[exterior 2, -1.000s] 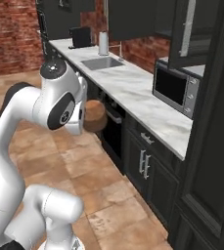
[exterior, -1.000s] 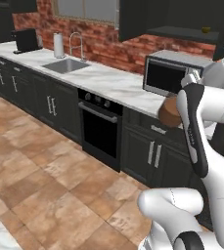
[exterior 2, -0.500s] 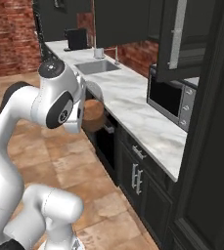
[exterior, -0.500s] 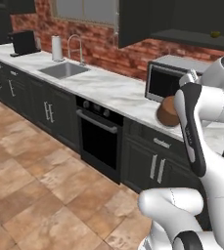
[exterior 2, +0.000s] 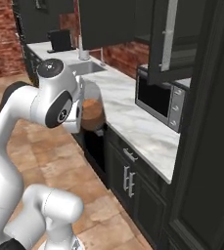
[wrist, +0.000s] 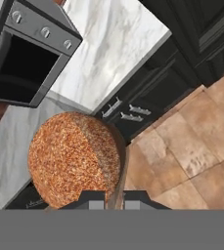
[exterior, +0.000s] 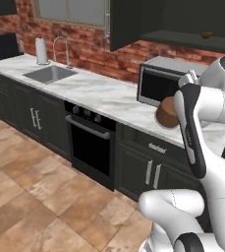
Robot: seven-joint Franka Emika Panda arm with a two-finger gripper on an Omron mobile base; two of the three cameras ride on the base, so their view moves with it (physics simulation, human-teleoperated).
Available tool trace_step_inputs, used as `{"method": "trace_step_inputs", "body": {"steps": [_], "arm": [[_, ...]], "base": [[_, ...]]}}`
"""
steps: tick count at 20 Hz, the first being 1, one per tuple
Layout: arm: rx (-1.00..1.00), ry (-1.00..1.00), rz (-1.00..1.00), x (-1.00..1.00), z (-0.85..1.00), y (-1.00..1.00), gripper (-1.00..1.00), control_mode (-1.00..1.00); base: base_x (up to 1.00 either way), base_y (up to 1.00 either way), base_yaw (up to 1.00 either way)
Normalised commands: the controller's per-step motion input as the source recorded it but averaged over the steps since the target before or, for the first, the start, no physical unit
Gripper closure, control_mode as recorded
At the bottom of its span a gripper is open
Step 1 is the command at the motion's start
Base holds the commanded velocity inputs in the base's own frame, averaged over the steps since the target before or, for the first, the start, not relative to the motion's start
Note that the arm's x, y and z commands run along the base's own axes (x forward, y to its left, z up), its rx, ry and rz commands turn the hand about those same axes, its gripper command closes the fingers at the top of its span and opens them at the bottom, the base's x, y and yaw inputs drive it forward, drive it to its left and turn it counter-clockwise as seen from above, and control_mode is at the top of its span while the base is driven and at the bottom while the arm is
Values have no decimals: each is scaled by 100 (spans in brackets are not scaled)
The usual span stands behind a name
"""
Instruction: Pick the jar and jar from the dining table and place them in the open cabinet. Close the cabinet after placing the objects.
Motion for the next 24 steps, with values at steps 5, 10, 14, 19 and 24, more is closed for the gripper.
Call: {"method": "trace_step_inputs", "body": {"steps": [5, 10, 14, 19, 24], "arm": [[0, 0, 0, 0, 0, 0, 100, 100], [0, 0, 0, 0, 0, 0, 100, 100], [0, 0, 0, 0, 0, 0, 100, 100], [0, 0, 0, 0, 0, 0, 100, 100], [0, 0, 0, 0, 0, 0, 100, 100]], "base": [[20, 49, -39], [23, 62, -43], [27, 55, -45], [25, 49, -47], [33, 55, -47]]}}
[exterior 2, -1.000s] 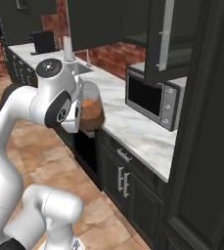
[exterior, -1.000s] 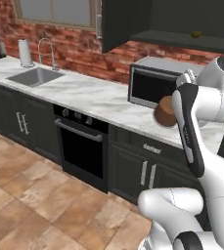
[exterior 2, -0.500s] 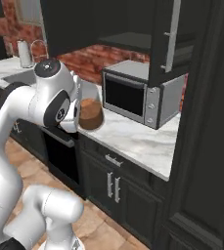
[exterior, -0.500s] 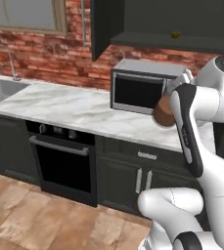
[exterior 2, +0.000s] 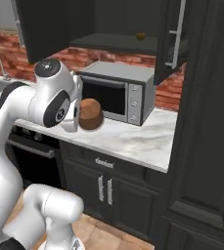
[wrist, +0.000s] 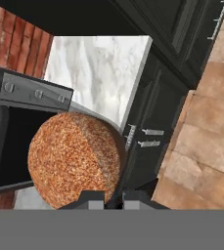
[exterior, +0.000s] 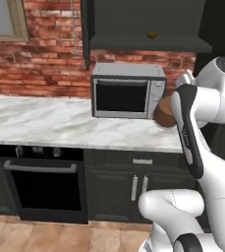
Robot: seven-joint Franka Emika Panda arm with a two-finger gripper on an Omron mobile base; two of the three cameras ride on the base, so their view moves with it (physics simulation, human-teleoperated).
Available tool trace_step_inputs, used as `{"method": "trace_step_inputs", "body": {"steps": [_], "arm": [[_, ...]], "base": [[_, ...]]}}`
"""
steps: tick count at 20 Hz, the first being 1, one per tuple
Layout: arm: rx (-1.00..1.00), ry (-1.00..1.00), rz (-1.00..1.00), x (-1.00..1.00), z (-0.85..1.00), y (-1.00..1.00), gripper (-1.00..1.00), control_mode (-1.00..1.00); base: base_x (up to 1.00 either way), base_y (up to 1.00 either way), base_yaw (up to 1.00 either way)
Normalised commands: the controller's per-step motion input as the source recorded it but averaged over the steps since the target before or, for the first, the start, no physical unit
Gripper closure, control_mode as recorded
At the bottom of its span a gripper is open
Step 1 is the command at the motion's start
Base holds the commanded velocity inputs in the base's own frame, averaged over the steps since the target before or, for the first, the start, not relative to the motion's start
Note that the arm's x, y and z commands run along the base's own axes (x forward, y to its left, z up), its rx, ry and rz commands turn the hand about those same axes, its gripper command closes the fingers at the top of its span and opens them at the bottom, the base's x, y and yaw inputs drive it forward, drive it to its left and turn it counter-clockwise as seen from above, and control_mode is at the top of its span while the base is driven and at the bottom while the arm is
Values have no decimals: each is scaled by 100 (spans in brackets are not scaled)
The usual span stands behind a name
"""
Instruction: Pick the jar and jar from the dining table and place them in the open cabinet. Close the cabinet after placing the objects.
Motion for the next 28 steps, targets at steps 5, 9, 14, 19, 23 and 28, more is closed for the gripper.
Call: {"method": "trace_step_inputs", "body": {"steps": [5, 9, 14, 19, 23, 28], "arm": [[0, 0, 0, 0, 0, 0, 100, 100], [0, 0, 0, 0, 0, 0, 100, 100], [0, 0, 0, 0, 0, 0, 100, 100], [0, 0, 0, 0, 0, 0, 100, 100], [0, 0, 0, 0, 0, 0, 100, 100], [0, 0, 0, 0, 0, 0, 100, 100]], "base": [[37, 72, -43], [44, 54, -35], [64, -12, -16], [57, -11, -9], [55, 0, -4], [36, -3, -2]]}}
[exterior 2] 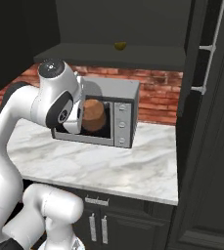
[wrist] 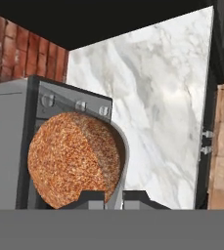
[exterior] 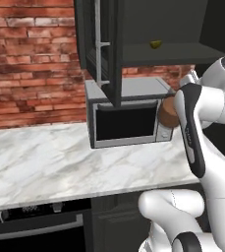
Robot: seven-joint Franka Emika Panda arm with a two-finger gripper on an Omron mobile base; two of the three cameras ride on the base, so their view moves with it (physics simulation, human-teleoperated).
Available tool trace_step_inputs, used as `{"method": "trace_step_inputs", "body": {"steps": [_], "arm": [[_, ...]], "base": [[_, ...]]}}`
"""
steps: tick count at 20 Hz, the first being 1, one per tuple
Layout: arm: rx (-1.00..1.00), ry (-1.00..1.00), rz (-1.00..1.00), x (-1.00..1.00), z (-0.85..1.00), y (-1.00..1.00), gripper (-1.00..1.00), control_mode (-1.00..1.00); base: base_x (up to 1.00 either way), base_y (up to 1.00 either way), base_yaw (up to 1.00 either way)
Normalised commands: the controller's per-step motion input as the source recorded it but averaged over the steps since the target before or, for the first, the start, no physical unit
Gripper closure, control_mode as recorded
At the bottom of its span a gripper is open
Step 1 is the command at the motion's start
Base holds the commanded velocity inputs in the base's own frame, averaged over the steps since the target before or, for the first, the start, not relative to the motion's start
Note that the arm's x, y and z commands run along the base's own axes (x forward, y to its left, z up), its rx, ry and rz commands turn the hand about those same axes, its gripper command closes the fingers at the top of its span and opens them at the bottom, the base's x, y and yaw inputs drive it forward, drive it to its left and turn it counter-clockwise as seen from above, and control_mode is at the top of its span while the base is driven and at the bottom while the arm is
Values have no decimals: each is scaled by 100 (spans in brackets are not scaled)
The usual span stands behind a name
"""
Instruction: Pick the jar and jar from the dining table and place them in the open cabinet. Close the cabinet after placing the objects.
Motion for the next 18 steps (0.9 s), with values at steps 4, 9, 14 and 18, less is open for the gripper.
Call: {"method": "trace_step_inputs", "body": {"steps": [4, 9, 14, 18], "arm": [[0, 0, 0, 0, 0, 0, 100, 100], [0, 0, 0, 0, 0, 0, 100, 100], [0, 0, 0, 0, 0, 0, 100, 100], [0, 0, 0, 0, 0, 0, 100, 100]], "base": [[35, -8, -1], [44, -9, 0], [50, -5, 0], [44, -6, 0]]}}
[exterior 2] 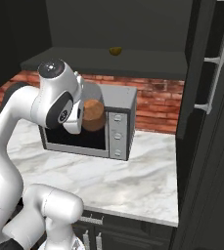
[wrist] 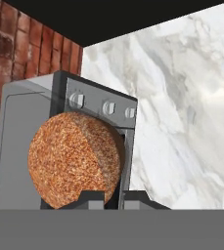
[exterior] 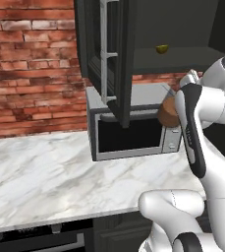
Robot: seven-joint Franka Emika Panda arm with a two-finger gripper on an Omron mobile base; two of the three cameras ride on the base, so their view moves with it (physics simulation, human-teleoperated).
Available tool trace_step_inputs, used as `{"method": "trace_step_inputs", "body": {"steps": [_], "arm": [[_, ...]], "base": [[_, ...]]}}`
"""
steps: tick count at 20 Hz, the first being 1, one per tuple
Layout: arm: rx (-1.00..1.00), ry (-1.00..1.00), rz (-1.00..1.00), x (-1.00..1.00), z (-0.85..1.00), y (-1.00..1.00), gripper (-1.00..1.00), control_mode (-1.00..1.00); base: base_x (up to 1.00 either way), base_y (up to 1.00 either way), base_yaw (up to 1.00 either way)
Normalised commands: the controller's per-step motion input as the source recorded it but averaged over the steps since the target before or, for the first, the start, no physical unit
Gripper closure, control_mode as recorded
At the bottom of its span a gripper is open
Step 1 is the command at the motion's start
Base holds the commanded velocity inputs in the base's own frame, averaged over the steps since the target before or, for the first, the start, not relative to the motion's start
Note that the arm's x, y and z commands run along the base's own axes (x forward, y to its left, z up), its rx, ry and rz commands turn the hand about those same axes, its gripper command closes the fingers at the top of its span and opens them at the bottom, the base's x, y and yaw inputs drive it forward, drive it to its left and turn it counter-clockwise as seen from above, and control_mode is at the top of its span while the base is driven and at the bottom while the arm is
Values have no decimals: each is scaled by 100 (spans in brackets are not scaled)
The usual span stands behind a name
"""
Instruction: Pick the jar and jar from the dining table and place them in the open cabinet. Close the cabinet after placing the objects.
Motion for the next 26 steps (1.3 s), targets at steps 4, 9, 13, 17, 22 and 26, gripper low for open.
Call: {"method": "trace_step_inputs", "body": {"steps": [4, 9, 13, 17, 22, 26], "arm": [[0, 0, 0, 0, 0, 0, 100, 100], [0, 0, 0, 0, 0, 0, 100, 100], [0, 0, 0, 0, 0, 0, 100, 100], [0, -8, 0, -8, 48, 0, 100, -100], [0, -14, 0, -39, 72, -2, 100, -100], [0, -8, 2, -40, 65, 1, 100, -100]], "base": [[10, -4, 0], [0, 0, 0], [6, 2, 0], [0, 0, 0], [0, 0, 0], [0, 0, 0]]}}
